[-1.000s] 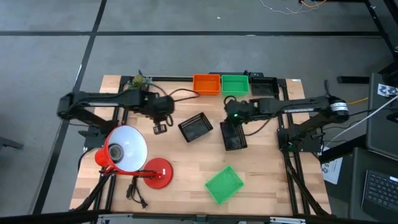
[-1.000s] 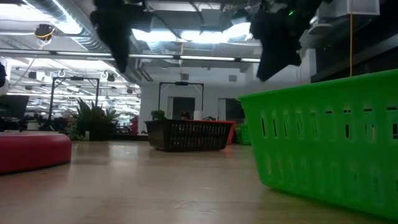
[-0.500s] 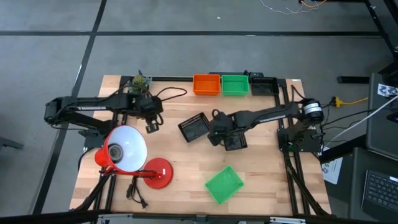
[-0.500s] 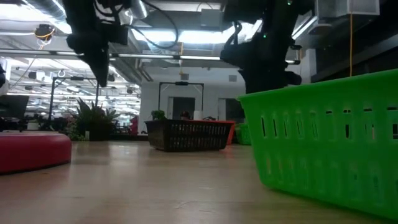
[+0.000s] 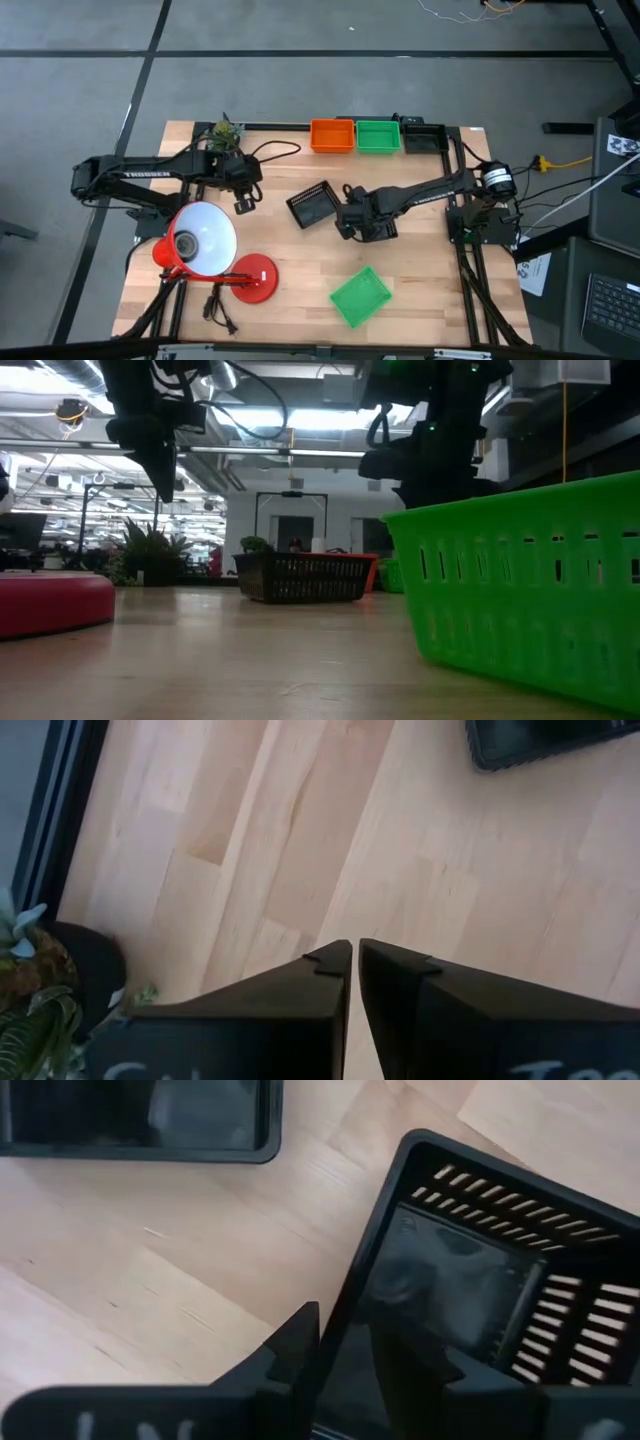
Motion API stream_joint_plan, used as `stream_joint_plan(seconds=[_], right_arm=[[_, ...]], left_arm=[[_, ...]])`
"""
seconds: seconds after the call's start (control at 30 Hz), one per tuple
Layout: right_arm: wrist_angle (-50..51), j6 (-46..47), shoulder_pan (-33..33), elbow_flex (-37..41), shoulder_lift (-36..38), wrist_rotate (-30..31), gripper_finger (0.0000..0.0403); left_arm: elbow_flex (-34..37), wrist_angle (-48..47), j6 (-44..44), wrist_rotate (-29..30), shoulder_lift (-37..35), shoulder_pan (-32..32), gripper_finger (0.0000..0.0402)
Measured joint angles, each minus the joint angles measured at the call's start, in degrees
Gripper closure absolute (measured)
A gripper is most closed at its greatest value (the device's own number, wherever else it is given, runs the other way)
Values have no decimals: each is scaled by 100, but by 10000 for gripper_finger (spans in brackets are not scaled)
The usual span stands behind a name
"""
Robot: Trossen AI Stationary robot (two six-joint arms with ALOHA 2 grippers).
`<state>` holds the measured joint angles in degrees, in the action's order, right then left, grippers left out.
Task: Stack baskets by color
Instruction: Stack the right black bin on top of the top black bin
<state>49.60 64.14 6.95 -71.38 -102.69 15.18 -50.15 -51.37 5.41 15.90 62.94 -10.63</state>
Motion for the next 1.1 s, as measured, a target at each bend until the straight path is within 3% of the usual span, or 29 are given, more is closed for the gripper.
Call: stream_joint_plan(seconds=[0.37,0.53,0.7,0.87,0.97,1.1], right_arm=[[-152,181,51,344,2,109,310],[-109,121,51,573,2,-357,310],[418,-504,53,849,2,-720,310],[943,-1131,53,1091,2,-384,312],[1142,-1369,35,1199,2,-321,333],[1263,-1674,9,1353,2,-166,393]], left_arm=[[0,-1,7,-9,0,0,387],[0,-1,9,-10,0,0,385],[0,2,12,-9,2,0,382],[0,5,20,-9,2,0,389],[0,12,27,-9,2,0,392],[0,94,52,-9,2,0,389]])
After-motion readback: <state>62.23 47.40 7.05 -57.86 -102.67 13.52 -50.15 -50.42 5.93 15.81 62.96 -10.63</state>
